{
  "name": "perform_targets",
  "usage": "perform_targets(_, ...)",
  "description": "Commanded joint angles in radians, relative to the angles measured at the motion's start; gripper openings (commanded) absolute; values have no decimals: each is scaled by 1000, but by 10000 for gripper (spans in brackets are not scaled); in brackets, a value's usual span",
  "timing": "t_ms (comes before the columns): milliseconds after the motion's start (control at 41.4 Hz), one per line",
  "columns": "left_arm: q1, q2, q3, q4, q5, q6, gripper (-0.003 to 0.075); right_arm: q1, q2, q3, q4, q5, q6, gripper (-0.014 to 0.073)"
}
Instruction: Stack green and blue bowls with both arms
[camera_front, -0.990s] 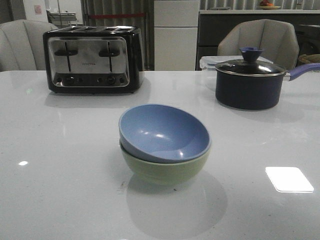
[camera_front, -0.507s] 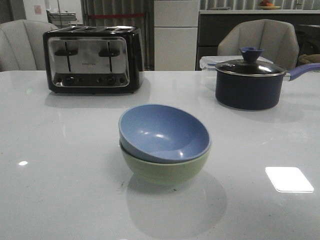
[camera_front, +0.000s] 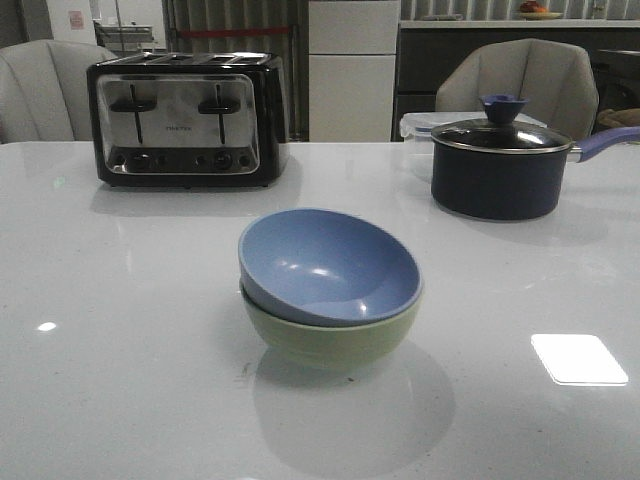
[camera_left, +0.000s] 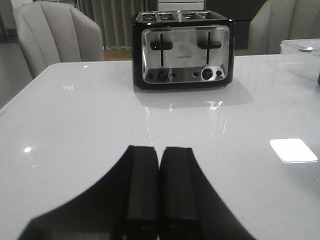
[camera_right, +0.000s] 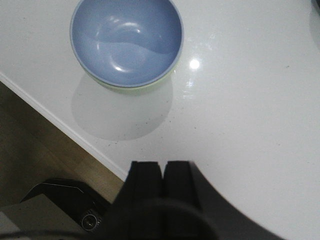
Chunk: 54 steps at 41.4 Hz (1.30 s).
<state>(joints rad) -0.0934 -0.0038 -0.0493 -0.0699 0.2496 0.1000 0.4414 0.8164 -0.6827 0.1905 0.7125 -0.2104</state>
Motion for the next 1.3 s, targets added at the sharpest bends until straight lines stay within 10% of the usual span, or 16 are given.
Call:
perform_targets(0, 7, -20, 12, -22, -165, -2, 93, -6, -9, -27, -1, -52, -10, 28)
perform_targets(1280, 7, -22, 57, -40, -321, -3, 93, -6, -9, -27, -1, -49, -10, 28)
